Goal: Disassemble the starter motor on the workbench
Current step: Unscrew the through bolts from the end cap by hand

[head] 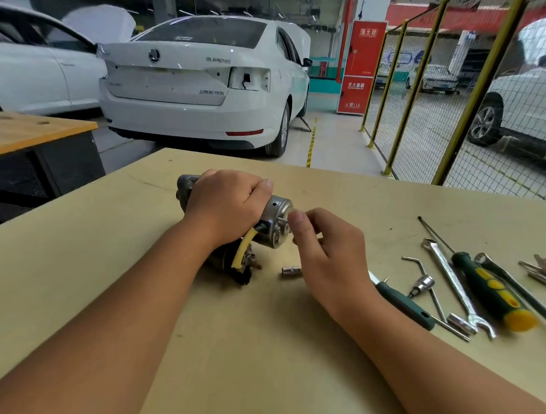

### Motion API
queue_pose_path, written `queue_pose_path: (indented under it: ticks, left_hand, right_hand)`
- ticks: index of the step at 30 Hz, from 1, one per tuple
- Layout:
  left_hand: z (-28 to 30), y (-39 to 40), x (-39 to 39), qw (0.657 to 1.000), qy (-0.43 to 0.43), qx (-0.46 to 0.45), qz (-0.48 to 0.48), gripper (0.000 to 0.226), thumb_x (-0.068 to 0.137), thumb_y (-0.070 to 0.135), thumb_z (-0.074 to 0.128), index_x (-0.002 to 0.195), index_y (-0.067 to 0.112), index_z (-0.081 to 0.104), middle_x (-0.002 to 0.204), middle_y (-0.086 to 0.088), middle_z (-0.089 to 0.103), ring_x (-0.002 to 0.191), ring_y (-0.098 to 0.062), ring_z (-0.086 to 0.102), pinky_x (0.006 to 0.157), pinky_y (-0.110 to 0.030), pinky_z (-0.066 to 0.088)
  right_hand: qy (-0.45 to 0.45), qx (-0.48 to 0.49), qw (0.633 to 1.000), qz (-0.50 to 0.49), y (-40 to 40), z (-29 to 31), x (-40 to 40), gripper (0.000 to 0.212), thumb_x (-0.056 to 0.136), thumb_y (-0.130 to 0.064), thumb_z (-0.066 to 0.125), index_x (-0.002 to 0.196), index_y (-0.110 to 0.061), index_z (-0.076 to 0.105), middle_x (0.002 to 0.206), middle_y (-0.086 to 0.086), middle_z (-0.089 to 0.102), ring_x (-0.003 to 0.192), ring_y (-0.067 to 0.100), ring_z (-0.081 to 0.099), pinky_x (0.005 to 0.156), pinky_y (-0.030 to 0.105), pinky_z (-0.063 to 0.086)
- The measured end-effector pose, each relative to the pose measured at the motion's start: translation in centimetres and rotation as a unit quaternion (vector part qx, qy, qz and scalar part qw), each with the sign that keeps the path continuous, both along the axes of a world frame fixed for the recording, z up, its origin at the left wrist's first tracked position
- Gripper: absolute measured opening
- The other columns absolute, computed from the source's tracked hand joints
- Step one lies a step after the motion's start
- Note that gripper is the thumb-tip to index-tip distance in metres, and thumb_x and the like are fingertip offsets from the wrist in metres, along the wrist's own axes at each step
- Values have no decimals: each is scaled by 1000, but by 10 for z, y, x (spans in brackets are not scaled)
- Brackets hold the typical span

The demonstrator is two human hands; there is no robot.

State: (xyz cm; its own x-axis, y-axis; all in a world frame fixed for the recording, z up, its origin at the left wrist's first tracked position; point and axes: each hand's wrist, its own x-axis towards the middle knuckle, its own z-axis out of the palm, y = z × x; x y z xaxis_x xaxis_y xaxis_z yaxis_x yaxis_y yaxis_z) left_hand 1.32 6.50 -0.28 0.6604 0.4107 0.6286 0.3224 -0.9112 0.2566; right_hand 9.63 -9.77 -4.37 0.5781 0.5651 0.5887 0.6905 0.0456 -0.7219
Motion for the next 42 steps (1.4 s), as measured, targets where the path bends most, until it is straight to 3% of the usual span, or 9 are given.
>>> queue_pose_path:
  ticks: [6,11,17,21,24,27,34,38,42]
  left_hand:
    - [-1,1,0,1000,-3,-1,0,50,99,49,29,63,25,55,58,7,51,61,-7,47,73,-35,24]
    - [0,1,0,1000,5,-6,2,50,98,50,27,69,26,60,61,8,54,64,-9,48,76,-35,28]
    - [0,1,0,1000,5,-4,7,49,98,50,27,66,27,55,61,7,54,63,-13,49,76,-35,28]
    - [0,-1,0,1000,7,-6,8,50,99,50,27,70,26,60,61,8,54,64,-7,48,75,-35,26]
    - [0,0,0,1000,4,-5,10,49,99,49,28,66,26,55,61,8,54,63,-7,48,75,-35,25]
    - [-1,0,0,1000,-2,-2,10,47,99,49,29,61,29,47,60,8,52,62,-7,47,75,-35,25]
    - [-2,1,1,1000,4,-1,10,48,100,49,29,63,28,52,60,9,54,63,-7,48,77,-34,26]
    - [-2,1,0,1000,3,-2,8,49,99,49,29,67,26,58,60,8,53,62,-7,48,75,-34,26]
    - [0,0,-1,1000,9,-6,5,47,100,49,29,61,30,48,59,8,52,61,-7,47,75,-34,27]
  right_hand:
    - [-7,19,999,26,-1,1,6,10,89,-21,76,90,-24,67,79,-12,64,59,8,53,57,28,42]
    - [30,33,999,14,0,1,1,29,94,-47,62,75,-26,67,68,-8,65,61,13,60,52,24,44]
    - [13,24,999,31,-1,0,4,14,89,-22,76,88,-33,66,78,-14,65,61,7,56,57,24,42]
    - [2,41,999,24,-2,3,-2,11,90,-48,66,85,-39,65,79,-15,67,69,9,63,55,26,49]
    - [-7,12,1000,3,1,-2,4,28,97,-38,63,74,-23,65,64,-6,63,60,15,58,56,40,48]
    - [-11,30,999,29,1,-3,7,12,90,-24,75,86,-30,66,76,-14,65,60,8,56,56,30,43]
    - [-17,24,1000,1,5,-2,6,33,97,-43,62,71,-22,64,63,-5,60,59,14,54,56,41,48]
    - [-35,33,999,19,3,-1,8,9,90,-26,73,85,-24,66,77,-13,64,60,8,54,57,31,43]
    - [-33,35,998,32,1,0,-1,8,90,-43,68,92,-36,63,84,-17,65,74,8,64,61,30,50]
